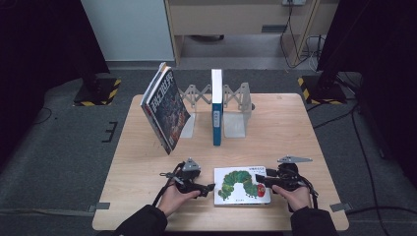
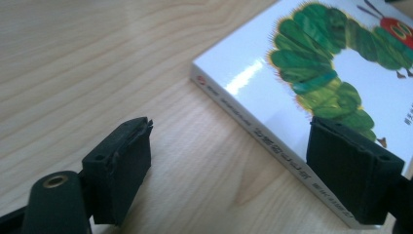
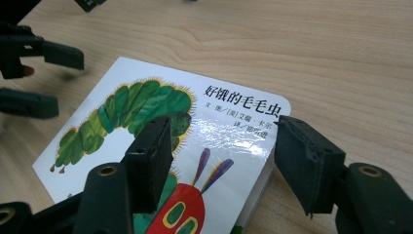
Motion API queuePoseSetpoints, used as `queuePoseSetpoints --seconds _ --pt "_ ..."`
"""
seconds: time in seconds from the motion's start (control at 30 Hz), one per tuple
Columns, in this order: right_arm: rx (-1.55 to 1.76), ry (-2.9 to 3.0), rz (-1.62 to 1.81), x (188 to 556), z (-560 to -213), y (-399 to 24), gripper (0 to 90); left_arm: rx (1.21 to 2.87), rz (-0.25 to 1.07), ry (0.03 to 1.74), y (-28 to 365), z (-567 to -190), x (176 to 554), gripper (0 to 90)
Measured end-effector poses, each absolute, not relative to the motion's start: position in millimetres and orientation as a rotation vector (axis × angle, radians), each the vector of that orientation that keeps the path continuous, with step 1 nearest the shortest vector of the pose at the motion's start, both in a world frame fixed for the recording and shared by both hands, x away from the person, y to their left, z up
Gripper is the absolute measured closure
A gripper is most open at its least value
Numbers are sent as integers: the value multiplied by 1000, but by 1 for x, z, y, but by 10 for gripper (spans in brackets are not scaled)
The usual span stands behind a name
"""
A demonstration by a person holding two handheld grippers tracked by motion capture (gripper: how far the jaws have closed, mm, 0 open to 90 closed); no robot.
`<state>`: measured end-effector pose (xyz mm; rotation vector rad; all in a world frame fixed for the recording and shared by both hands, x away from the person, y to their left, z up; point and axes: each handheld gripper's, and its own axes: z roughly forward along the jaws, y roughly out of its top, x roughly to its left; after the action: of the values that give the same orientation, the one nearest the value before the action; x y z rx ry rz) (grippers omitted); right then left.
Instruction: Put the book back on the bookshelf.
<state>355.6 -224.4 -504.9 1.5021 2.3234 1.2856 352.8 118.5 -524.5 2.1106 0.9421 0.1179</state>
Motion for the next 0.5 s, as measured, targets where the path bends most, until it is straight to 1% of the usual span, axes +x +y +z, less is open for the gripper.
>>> queuePoseSetpoints --seconds 0.1,0.5 --pt "1500 2314 1299 356 -504 -225 387 2133 106 912 111 -528 351 156" --pt "1485 2301 1318 357 -502 -224 365 2112 36 844 94 -531 347 134"
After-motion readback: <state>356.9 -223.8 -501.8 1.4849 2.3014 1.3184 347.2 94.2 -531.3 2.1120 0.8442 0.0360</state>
